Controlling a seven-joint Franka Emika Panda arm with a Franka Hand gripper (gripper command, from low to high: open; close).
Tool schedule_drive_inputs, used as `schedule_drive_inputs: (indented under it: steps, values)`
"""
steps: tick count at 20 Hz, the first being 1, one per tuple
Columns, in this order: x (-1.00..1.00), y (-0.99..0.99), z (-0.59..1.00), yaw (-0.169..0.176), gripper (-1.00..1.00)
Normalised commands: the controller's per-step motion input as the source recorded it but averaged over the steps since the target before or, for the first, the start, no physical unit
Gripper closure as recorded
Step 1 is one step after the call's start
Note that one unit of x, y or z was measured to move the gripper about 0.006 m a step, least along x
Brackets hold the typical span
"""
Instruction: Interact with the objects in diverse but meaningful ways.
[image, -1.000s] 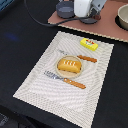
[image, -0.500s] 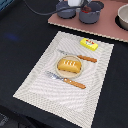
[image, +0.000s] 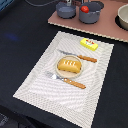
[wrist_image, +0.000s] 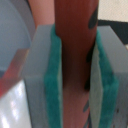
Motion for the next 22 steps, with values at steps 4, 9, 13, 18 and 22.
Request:
schedule_drive_inputs:
  steps: [4,9,13,18,22]
  values:
    - [-0.57,0.51,-0.23,0.026,1.00]
    - [-0.47,0.42,-0.32,0.017,1.00]
    - [-0.44,0.27,-0.29,0.016,1.00]
    - [-0.09,0.03,-0.14,0.002,1.00]
    - [-0.09,0.13,-0.22,0.002,1.00]
